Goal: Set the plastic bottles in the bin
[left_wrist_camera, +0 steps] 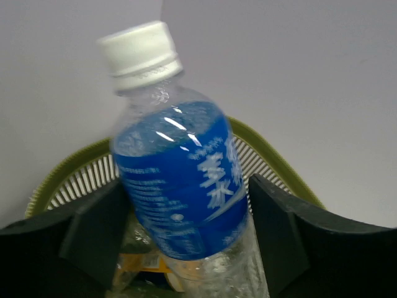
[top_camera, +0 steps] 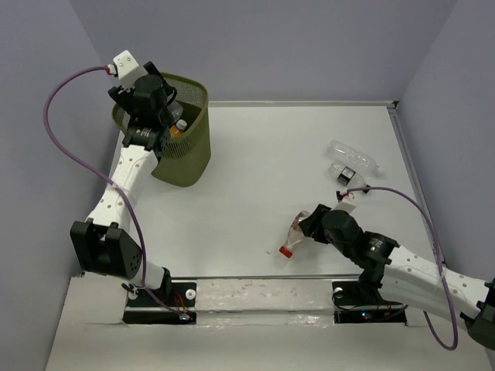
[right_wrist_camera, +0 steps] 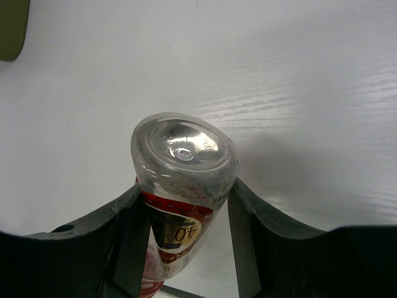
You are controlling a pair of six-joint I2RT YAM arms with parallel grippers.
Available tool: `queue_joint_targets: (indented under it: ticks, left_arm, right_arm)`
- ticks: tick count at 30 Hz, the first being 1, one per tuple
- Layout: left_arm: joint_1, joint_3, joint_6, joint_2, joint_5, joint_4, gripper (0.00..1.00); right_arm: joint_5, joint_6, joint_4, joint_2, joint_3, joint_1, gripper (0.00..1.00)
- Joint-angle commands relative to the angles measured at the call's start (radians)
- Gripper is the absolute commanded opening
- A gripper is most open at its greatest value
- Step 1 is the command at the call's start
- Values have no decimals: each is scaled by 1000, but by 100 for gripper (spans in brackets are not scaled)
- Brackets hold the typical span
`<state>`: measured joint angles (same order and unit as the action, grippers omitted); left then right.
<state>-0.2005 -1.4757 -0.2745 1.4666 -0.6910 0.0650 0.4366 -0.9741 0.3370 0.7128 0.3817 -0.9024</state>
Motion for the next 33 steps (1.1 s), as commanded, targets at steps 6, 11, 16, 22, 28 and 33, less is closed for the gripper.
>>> queue_joint_targets:
  ticks: [6,11,16,22,28,33]
  left_arm:
    - [7,12,17,-55,-45,73,99]
    - [7,5,-90,-144,75,-10,99]
    - [6,103,-156,-305,387,-65,99]
    - [7,386,-196,-599,631,-145,99]
    - [7,623,-201,-917,634,-282,99]
    - [-3,704,-200,-1045,610,-384,99]
  right_arm:
    - [21,100,-12,0,143,5,28]
    - [36,213,-87,72,245,5,28]
    - [5,382,-246,230,477,5,28]
    - [-94,639,-462,515,851,5,27]
    - [-196,775,-544,807,1225,5,27]
    - [-294,822,-535,1164,1679,5,27]
